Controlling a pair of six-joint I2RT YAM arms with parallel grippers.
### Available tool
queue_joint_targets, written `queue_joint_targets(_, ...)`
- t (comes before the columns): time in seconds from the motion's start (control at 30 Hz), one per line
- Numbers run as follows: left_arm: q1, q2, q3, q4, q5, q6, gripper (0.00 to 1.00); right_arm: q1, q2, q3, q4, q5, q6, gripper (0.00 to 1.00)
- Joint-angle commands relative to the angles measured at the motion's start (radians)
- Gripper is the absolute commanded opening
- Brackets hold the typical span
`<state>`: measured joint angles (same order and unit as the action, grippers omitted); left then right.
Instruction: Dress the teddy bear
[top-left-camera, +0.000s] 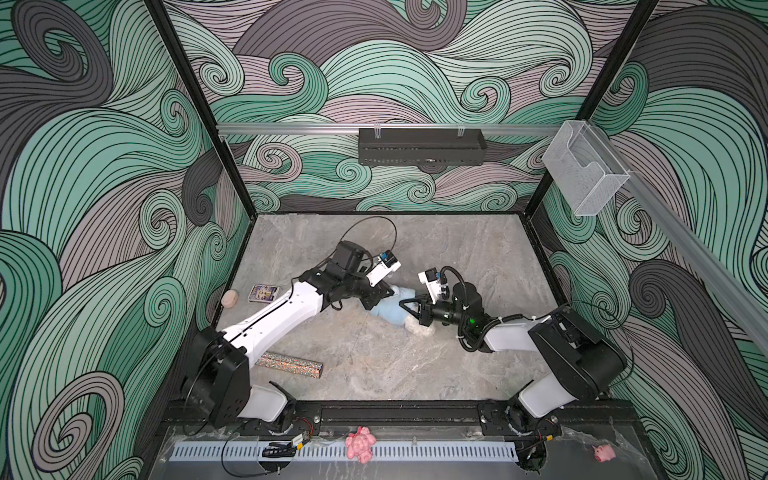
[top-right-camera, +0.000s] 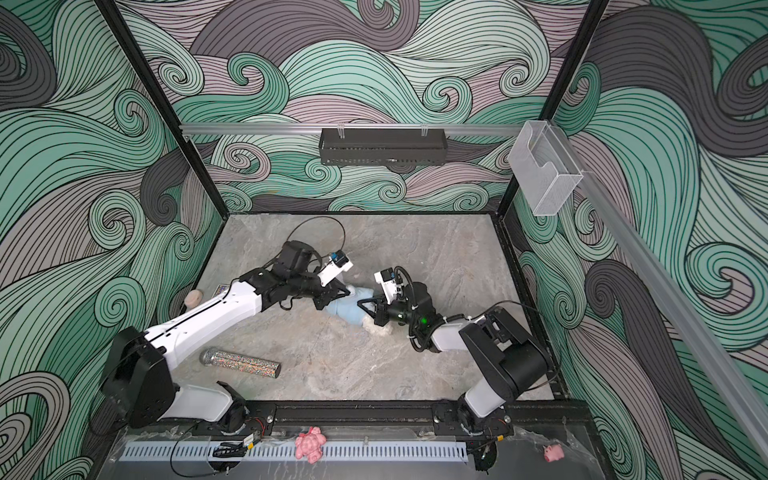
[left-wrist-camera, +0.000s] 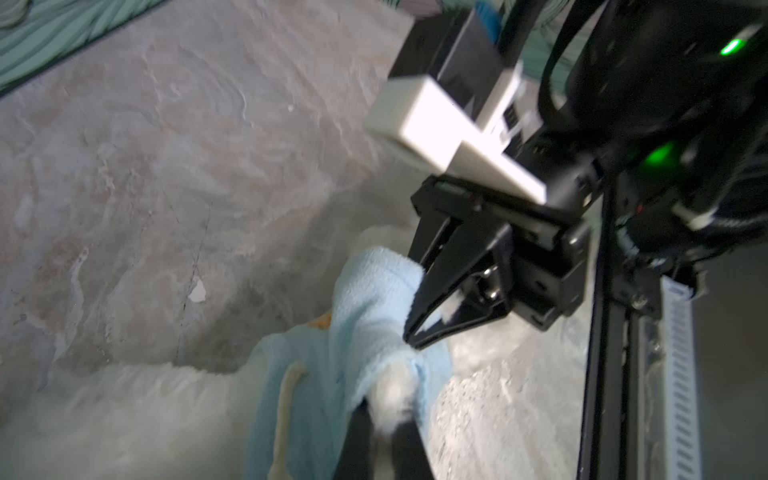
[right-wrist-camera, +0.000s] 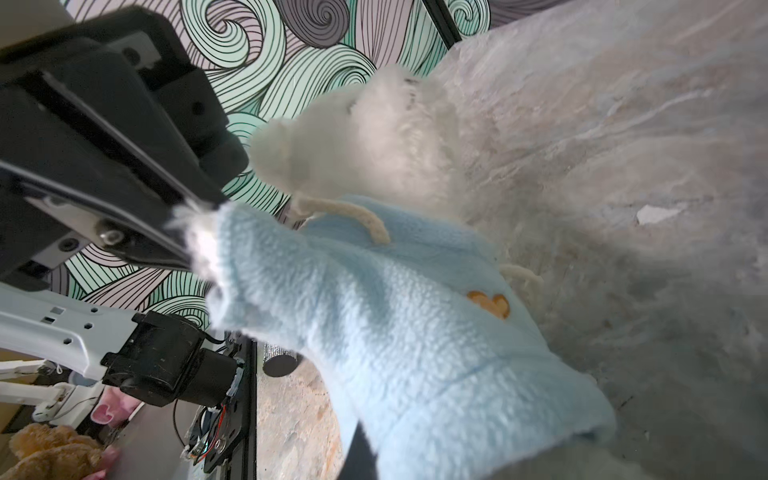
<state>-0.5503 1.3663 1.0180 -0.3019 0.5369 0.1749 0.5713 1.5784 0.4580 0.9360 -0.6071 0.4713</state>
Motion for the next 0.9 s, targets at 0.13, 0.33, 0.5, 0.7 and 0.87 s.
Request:
queue_joint_targets(0.13, 0.091, -0.114, -0.123, 0.364, 0.194, -0.410, 0.00, -0.025, 0.022, -0.030, -0.151, 0.174, -0.006, 0.00)
queue_joint_targets(0.33, 0.120, -0.134, -0.231, 0.534, 0.240, -0.594, 0.00, -0.024, -0.014, -0.015, -0.268, 0.209, -0.062, 0.00)
queue_joint_targets(0.5, 0.120, -0.147, -0.291, 0.593, 0.247, -0.705, 0.00, -0.023, -0.058, 0.001, -0.319, 0.187, -0.148, 0.00)
queue_joint_targets(0.7, 0.086, -0.139, -0.185, 0.148, 0.182, -0.322, 0.09, -0.018, -0.118, 0.016, -0.387, 0.130, -0.250, 0.00)
queue_joint_targets(0.87, 0.006, -0.152, -0.110, -0.046, -0.021, -0.047, 0.34, -0.010, -0.138, 0.012, -0.375, 0.067, -0.264, 0.00)
